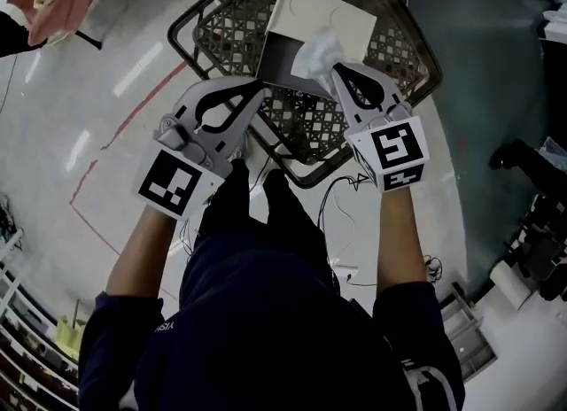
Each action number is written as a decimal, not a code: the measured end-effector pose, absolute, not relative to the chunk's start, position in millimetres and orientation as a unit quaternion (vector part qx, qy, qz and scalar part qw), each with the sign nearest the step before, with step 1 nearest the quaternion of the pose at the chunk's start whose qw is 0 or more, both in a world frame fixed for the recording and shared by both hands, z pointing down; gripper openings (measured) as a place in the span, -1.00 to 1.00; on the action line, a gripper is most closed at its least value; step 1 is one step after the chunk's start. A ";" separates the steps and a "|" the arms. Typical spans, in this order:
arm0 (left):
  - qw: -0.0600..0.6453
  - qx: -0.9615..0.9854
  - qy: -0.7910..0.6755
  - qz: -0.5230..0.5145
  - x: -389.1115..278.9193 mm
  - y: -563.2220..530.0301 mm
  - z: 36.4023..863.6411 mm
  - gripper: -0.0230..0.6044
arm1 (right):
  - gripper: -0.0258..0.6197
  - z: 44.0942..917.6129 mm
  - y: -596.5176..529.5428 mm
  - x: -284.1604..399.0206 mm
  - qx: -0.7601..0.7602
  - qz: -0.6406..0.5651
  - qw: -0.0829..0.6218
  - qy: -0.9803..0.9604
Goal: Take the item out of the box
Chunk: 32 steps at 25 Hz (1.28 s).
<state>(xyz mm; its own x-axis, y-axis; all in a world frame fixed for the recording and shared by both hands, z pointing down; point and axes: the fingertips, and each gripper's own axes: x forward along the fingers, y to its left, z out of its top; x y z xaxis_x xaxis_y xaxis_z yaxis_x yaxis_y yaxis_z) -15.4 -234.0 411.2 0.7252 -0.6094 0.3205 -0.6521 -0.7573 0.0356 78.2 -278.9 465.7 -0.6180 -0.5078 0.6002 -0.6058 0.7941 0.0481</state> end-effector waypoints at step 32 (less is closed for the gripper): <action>-0.058 0.953 -0.290 0.060 -0.5 -165.7 210.8 -0.90 | -0.84 210.0 -164.4 76.9 0.431 -0.058 0.114 -0.893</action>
<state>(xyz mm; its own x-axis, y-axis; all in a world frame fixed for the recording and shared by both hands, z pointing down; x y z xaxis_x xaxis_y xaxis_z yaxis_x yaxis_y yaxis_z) -0.5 -165.7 210.8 0.8247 -0.5598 0.0804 -0.5460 -0.8252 -0.1448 76.9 -164.4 210.0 -0.6022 -0.7833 0.1543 -0.7568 0.6216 0.2019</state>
